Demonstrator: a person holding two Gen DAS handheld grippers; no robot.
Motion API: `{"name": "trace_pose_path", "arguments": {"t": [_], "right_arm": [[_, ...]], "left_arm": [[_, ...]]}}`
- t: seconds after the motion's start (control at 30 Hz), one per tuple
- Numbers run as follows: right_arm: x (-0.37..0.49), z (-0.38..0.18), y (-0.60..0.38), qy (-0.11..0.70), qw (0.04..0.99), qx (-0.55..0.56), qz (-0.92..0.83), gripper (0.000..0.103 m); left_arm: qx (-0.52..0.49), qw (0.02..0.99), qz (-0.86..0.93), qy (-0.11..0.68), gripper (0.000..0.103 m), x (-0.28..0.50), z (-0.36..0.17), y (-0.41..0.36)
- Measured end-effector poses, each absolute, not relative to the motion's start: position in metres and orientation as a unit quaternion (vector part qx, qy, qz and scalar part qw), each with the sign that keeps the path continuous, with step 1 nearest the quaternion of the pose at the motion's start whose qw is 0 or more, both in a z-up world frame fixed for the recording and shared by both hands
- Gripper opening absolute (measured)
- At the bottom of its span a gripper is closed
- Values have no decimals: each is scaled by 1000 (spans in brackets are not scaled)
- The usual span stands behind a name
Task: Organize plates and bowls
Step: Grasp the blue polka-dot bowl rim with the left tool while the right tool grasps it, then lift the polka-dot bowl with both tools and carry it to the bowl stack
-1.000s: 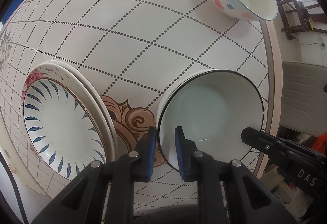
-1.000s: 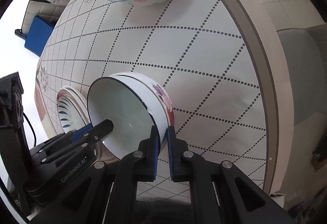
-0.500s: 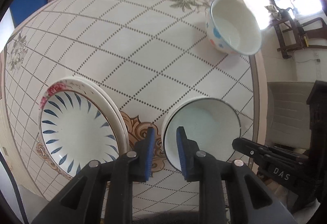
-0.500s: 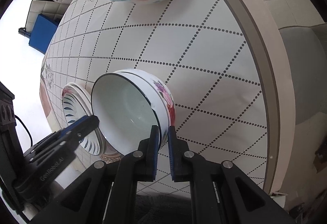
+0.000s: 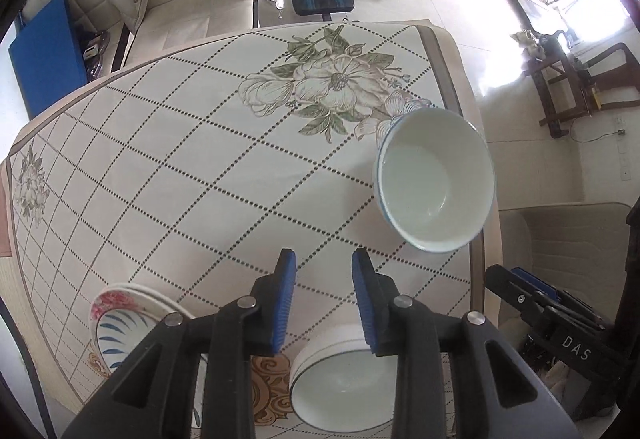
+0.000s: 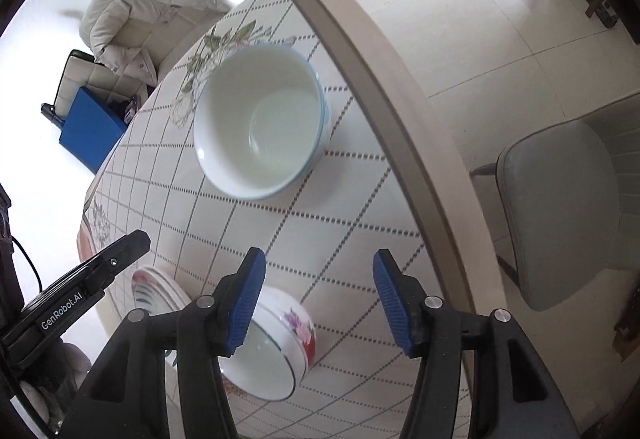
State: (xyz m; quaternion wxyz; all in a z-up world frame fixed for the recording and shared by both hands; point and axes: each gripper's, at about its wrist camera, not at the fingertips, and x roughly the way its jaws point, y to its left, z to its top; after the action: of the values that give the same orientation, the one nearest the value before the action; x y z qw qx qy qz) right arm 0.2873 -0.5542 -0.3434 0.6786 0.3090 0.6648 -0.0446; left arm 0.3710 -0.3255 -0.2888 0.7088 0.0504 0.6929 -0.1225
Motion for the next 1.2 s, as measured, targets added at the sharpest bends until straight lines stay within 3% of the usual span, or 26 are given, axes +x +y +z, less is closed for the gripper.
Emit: {"name": "trace_pose_path", "arguments": {"t": [0.43,0.8,0.83,0.9,1.0,1.07,1.2], "right_arm": [[358,-378,-584,675,678,284,-63,59],[379,-411,-580,696,661,277,-54,57],[379,-412,-580,695,661,277,-55,56],[380,-416,-578,697,660,275,-55,34],[380,-419,-574,701,653,284,-45,15],[380,-417,-569,700,654,283,-43,9],[381,-412,-560,705,658,259,-52,8]], "left_arm": [[56,664,-145,732,27,433,-342,-377],[51,635,-167,753,26,440,-370,-398],[51,634,-168,753,26,440,-371,-399],[49,638,-167,750,19,439,-372,-397],[48,640,-172,748,13,434,-370,-395],[59,647,-172,740,13,430,-366,-397],[62,656,-168,734,13,422,-361,-394]]}}
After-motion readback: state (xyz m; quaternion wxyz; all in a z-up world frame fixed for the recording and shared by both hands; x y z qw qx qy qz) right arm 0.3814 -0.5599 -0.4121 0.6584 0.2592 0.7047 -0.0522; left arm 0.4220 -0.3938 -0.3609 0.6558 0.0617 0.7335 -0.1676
